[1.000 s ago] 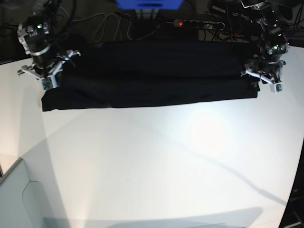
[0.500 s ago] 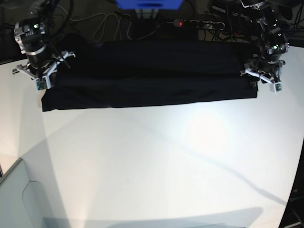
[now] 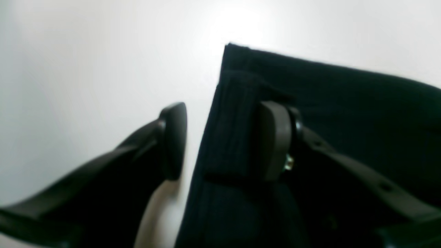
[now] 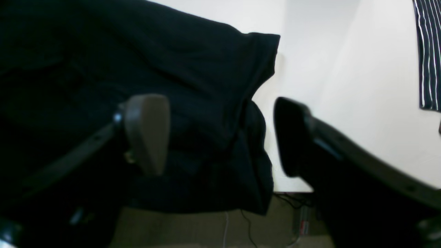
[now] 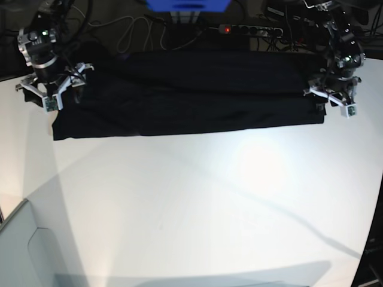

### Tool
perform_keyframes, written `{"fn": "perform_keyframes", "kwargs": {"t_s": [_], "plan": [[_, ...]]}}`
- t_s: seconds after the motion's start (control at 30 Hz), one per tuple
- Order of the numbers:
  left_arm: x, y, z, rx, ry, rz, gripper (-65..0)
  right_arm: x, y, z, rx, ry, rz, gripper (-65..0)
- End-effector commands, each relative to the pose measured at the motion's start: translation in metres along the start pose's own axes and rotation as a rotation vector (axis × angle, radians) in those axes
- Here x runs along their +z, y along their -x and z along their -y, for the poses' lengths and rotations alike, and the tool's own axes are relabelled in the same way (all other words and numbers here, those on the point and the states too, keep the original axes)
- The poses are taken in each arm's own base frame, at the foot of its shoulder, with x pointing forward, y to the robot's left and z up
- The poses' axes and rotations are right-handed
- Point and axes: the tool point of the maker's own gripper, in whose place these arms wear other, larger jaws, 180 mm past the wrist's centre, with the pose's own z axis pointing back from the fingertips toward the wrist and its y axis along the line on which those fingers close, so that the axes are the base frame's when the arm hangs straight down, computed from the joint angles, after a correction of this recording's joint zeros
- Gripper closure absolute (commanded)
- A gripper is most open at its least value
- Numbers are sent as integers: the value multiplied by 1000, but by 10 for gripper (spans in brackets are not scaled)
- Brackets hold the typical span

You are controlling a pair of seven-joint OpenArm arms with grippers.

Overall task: Fold the T-shirt properly
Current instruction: 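Hold the folded strip edges and adjust them toward the robot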

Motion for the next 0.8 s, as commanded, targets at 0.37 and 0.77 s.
{"fn": "perform_keyframes", "kwargs": {"t_s": [0.37,0.77], "plan": [[22,-25,-23,-16,-62,86,-314,-5,4,-33,5,-103,1,-483],[23,-2,-12,75,-9,53,-315,-49,53,-44,-75,-179,-135,-483]]}}
